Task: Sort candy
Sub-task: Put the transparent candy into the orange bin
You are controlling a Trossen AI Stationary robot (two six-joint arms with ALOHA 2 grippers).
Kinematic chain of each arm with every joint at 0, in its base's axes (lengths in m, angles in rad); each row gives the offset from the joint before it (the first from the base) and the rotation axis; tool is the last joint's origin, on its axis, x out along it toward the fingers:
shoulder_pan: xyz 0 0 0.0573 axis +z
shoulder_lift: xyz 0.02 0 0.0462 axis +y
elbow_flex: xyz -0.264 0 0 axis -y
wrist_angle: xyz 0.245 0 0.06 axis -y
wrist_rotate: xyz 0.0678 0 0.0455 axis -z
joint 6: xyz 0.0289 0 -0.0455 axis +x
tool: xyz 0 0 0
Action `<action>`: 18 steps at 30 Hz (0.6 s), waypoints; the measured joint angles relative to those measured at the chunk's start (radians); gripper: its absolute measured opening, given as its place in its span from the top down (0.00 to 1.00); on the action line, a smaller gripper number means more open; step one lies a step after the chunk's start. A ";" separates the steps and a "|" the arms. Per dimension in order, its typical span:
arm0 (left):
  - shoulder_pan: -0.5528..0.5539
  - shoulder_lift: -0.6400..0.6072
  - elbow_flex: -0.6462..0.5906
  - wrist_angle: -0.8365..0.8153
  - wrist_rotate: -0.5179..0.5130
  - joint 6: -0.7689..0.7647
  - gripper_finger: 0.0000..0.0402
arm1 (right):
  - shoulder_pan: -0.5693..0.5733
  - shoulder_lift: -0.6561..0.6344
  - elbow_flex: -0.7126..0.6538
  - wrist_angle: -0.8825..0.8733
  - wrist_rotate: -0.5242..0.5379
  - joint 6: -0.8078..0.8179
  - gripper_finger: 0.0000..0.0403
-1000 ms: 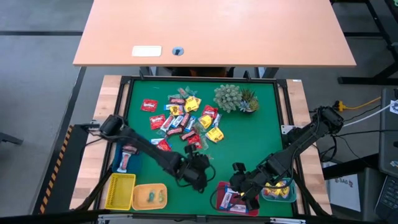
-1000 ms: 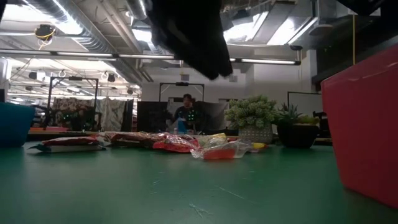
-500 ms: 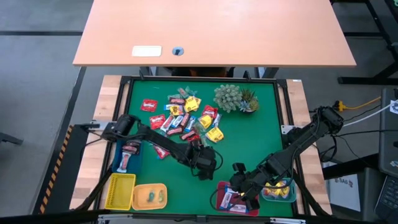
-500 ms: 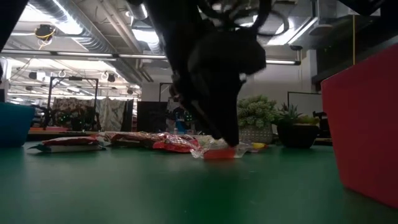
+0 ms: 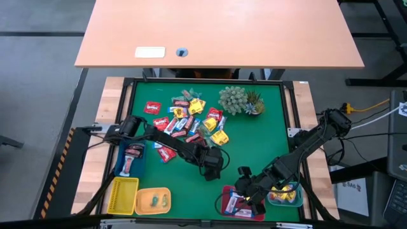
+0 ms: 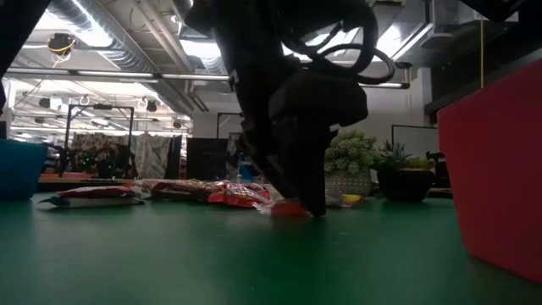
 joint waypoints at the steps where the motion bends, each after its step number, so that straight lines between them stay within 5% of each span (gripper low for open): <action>1: -0.001 0.000 0.000 0.000 0.000 0.000 0.61 | 0.000 0.000 0.000 0.000 0.000 0.000 0.52; 18: -0.004 -0.003 0.010 0.001 0.069 -0.004 0.86 | 0.000 0.000 0.000 0.001 0.000 0.000 0.52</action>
